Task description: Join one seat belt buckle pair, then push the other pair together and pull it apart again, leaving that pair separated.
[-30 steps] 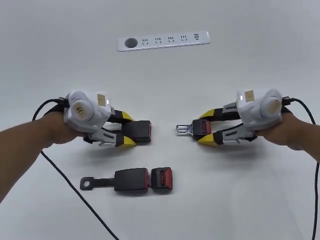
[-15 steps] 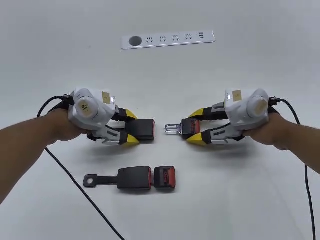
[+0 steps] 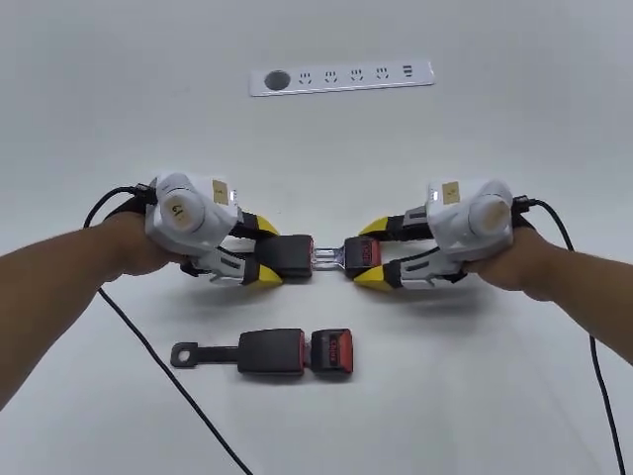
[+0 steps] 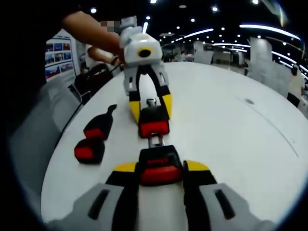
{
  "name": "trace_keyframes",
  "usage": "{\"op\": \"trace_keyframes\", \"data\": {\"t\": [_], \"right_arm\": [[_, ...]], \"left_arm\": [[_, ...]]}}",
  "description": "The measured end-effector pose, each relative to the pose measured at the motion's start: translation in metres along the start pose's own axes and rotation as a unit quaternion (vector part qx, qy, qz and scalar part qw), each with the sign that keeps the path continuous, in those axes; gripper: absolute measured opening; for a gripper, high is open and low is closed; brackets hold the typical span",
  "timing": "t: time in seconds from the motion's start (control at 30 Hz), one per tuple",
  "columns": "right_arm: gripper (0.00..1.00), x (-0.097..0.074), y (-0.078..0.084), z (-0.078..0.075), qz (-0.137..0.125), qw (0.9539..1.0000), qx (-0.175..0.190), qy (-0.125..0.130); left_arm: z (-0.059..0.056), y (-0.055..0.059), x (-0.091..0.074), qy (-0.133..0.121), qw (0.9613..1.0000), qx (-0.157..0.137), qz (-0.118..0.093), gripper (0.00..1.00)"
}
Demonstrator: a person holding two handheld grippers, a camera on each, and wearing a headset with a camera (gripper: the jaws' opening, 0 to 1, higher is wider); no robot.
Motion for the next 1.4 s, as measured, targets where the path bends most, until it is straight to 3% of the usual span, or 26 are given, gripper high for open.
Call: {"op": "trace_keyframes", "data": {"t": [0.3,0.83,1.4], "right_arm": [[0.36,0.010,-0.009,0.000,0.003,1.0000,0.001,-0.004],[0.35,0.015,-0.008,-0.004,0.023,0.9997,0.005,-0.011],[0.35,0.031,-0.016,0.003,0.035,0.9993,0.016,-0.001]], "left_arm": [[-0.001,0.000,0.001,0.002,1.0000,0.005,0.001,0.35],[-0.002,-0.001,0.001,0.006,0.9998,0.019,0.004,0.34],[-0.001,-0.001,0.002,0.010,0.9994,0.032,0.005,0.34]]}}
Point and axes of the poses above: the centre of the closed fingertips' face, and the gripper's own axes: x roughly forward along the fingers, z roughly to its left, y roughly out of its underside, the point moved 6 cm from there along -x, roughly backward along the fingers
